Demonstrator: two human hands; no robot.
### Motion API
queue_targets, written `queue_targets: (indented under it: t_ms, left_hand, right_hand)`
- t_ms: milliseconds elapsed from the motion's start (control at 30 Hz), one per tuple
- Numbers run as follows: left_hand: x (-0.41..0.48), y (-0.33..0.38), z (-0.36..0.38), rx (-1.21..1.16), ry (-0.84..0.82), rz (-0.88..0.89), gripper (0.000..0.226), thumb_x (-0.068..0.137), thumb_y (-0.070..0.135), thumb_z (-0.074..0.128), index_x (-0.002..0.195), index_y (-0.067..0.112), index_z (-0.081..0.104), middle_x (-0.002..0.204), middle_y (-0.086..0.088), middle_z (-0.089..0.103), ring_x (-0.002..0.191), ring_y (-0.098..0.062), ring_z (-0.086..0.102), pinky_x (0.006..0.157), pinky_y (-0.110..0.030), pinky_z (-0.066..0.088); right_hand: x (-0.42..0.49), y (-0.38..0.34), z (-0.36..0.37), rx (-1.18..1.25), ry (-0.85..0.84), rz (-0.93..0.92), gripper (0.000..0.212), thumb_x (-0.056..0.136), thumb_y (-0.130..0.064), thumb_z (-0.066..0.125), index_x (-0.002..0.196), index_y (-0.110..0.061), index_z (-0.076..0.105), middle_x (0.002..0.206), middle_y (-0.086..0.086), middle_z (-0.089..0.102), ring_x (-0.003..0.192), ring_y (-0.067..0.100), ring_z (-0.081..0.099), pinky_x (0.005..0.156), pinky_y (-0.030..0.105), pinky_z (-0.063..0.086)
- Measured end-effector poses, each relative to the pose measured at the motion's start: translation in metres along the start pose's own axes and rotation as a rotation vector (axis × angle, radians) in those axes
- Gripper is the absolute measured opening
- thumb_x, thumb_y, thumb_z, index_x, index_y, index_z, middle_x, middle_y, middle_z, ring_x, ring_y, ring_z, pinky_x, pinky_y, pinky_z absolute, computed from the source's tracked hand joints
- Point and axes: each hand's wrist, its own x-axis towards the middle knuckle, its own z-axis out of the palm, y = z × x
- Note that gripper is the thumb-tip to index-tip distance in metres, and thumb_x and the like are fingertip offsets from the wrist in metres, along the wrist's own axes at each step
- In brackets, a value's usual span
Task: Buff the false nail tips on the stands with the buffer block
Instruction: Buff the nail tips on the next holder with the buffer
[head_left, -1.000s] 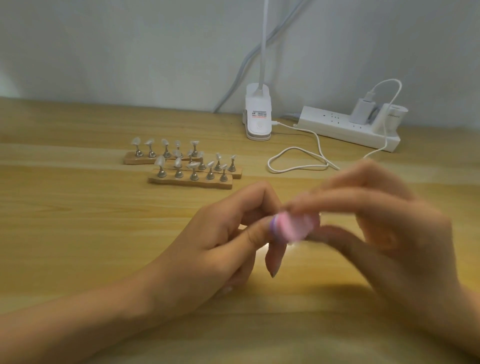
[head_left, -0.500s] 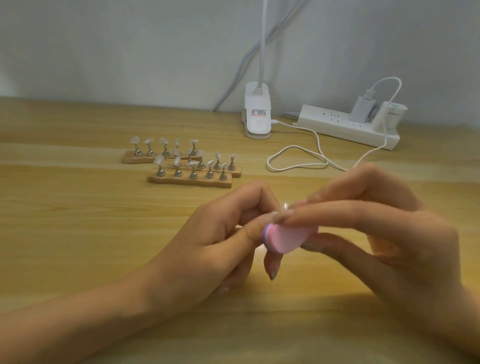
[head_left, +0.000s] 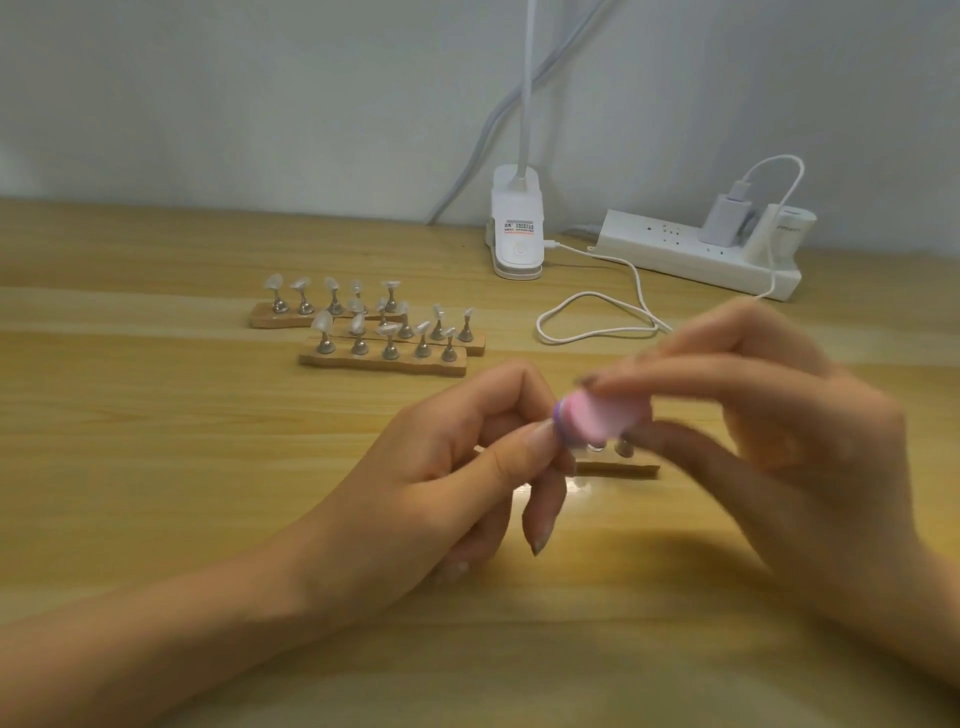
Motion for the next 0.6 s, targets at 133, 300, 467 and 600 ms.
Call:
queue_targets:
  t_ms: [133,300,467,600]
  left_hand:
    - [0.0004,0.0013,0.0005,-0.002,-0.001,-0.002,0.017,0.094,0.035,0.051,0.086,0.020,0.053,0.063,0.001,0.062,0.033,-0.007,0.035,0.038,-0.013,0.028]
    - [0.0002,0.0014,0.0008,-0.004,-0.011,0.014,0.016,0.096,0.032,0.053,0.087,0.019,0.053,0.065,0.000,0.061,0.033,-0.006,0.035,0.038,-0.014,0.028]
    - [0.0004,0.0001,0.0011,-0.004,-0.020,0.029,0.013,0.099,0.030,0.053,0.088,0.022,0.054,0.067,0.001,0.060,0.033,-0.005,0.035,0.038,-0.013,0.029]
    - [0.0011,-0.0007,0.0014,-0.005,-0.028,0.039,0.011,0.095,0.028,0.049,0.088,0.020,0.053,0.067,0.001,0.060,0.033,-0.004,0.035,0.039,-0.013,0.028]
  right_hand:
    - [-0.0012,-0.0006,-0.0001,0.027,-0.042,-0.029,0.024,0.087,-0.020,0.071,0.111,-0.027,0.068,0.099,-0.007,0.058,0.094,0.013,0.066,0.082,0.028,0.052]
    - [0.0006,-0.0007,0.0006,0.078,-0.004,0.015,0.024,0.087,-0.021,0.070,0.107,-0.033,0.071,0.098,-0.003,0.058,0.095,0.015,0.065,0.080,0.028,0.052]
    - [-0.0002,-0.0012,0.0011,0.098,0.022,0.057,0.019,0.086,-0.022,0.070,0.101,-0.033,0.073,0.098,-0.002,0.061,0.093,0.020,0.066,0.080,0.034,0.052]
    - [-0.0008,0.0001,0.0028,0.129,-0.014,0.044,0.018,0.086,-0.020,0.070,0.103,-0.026,0.075,0.099,-0.004,0.060,0.093,0.020,0.066,0.078,0.033,0.053]
